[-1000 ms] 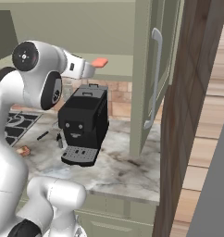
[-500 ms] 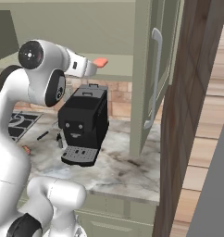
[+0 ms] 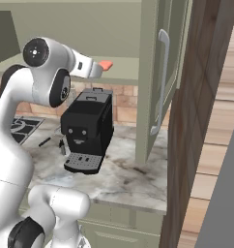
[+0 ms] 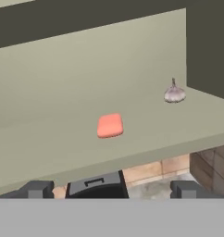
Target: Pick the bar soap and bar soap from the cabinet and place them on the counter.
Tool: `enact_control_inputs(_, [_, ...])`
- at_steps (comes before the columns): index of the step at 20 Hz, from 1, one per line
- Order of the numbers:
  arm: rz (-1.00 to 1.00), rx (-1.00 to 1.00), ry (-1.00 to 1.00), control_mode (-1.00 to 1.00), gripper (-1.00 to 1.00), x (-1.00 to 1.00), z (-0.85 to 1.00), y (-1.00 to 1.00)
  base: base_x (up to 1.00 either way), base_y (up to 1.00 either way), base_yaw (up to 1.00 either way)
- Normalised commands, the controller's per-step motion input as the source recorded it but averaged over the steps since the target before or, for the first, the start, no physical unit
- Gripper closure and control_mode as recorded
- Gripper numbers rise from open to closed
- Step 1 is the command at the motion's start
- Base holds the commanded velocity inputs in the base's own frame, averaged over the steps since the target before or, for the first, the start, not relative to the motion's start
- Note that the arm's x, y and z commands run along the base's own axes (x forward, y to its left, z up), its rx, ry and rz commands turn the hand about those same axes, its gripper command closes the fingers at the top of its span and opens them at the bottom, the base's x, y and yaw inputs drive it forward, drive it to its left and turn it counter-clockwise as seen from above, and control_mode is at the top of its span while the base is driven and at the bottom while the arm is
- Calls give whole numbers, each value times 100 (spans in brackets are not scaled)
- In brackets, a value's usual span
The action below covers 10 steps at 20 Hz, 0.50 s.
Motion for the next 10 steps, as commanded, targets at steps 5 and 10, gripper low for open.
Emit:
enact_control_inputs(5, [0,0,0,-100,-100,4,-11,0,0,0,0])
enact_control_inputs(10, [0,0,3,-100,-100,15,-1,0,0,0,0])
